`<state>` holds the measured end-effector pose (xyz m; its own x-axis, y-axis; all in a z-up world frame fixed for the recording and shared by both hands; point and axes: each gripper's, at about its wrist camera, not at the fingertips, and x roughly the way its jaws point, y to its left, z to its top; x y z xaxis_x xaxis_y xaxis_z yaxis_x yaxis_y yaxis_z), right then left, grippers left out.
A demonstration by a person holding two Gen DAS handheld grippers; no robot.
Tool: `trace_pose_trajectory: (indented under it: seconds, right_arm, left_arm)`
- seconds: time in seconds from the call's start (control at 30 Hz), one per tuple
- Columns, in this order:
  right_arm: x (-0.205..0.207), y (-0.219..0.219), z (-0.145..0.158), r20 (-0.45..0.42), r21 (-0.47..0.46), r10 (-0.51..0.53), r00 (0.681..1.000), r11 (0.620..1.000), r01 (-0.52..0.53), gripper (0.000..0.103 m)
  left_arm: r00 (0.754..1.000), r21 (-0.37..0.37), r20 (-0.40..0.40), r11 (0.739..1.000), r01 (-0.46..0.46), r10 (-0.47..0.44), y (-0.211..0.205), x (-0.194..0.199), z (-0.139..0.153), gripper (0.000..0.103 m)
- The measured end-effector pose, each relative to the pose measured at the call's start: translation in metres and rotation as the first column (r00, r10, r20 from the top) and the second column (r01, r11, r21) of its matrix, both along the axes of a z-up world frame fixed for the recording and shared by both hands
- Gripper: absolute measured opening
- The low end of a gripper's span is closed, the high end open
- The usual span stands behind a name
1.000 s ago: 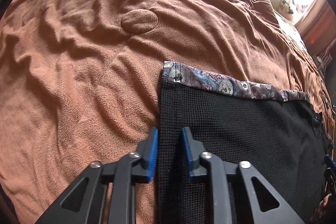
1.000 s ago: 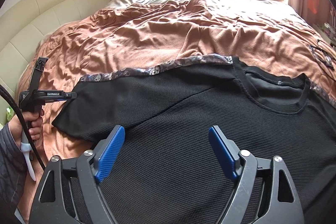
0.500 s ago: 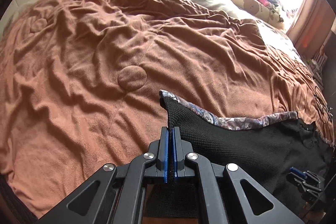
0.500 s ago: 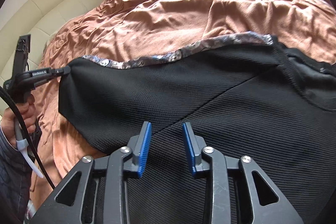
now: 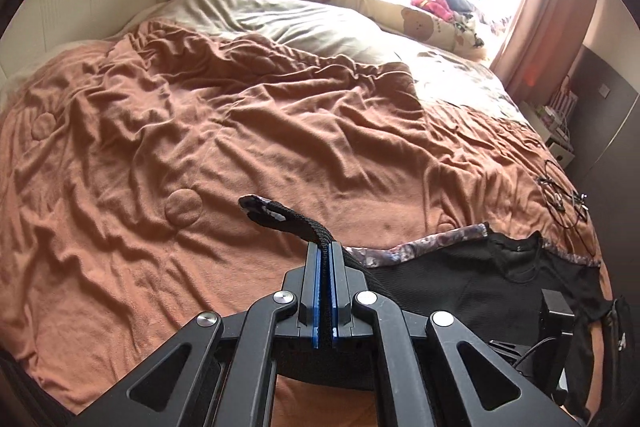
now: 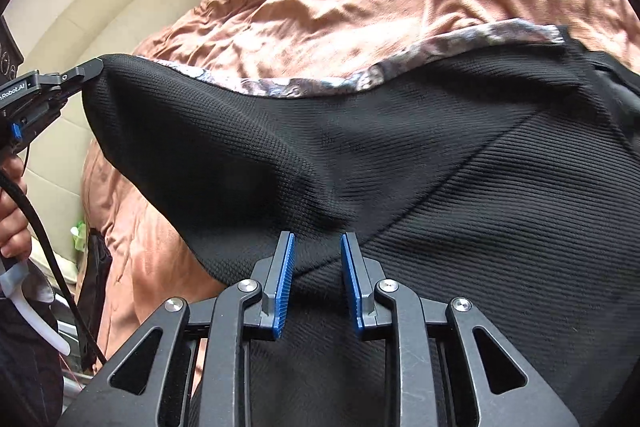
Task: Fold small clothes
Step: 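Lift the side edge with the left tool and fold it over toward the collar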
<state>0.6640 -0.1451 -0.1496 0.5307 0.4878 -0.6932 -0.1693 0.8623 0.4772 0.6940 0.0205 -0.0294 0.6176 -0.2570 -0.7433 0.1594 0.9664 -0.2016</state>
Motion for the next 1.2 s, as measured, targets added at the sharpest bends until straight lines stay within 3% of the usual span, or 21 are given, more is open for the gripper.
trace_pose_trajectory:
  seconds: [0.33, 0.47, 0.6, 1.0, 1.2]
  right_arm:
    - [-0.054, -0.061, 0.03, 0.039, -0.005, -0.095, 0.995, 0.995, 0.096, 0.022]
    - [-0.076, -0.084, 0.039, 0.044, 0.014, -0.119, 0.992, 0.993, 0.119, 0.038]
    - [-0.095, -0.101, 0.046, 0.056, 0.009, -0.141, 0.988, 0.99, 0.14, 0.048]
    - [-0.125, -0.159, 0.045, 0.038, 0.063, -0.222, 0.974, 0.974, 0.219, 0.048]
    - [-0.135, -0.176, 0.041, 0.023, 0.063, -0.242, 0.97, 0.969, 0.241, 0.049]
  left_arm:
    - [0.994, 0.016, 0.032, 0.994, 0.106, -0.106, -0.078, -0.023, 0.04, 0.003]
    - [0.991, 0.022, 0.032, 0.991, 0.131, -0.131, -0.106, -0.029, 0.044, 0.003]
    - [0.987, 0.032, 0.018, 0.987, 0.16, -0.161, -0.135, -0.032, 0.042, 0.003]
    - [0.965, 0.031, -0.04, 0.965, 0.261, -0.26, -0.217, -0.041, 0.022, 0.003]
    - [0.933, 0.001, -0.086, 0.937, 0.35, -0.349, -0.243, -0.049, 0.014, 0.009]
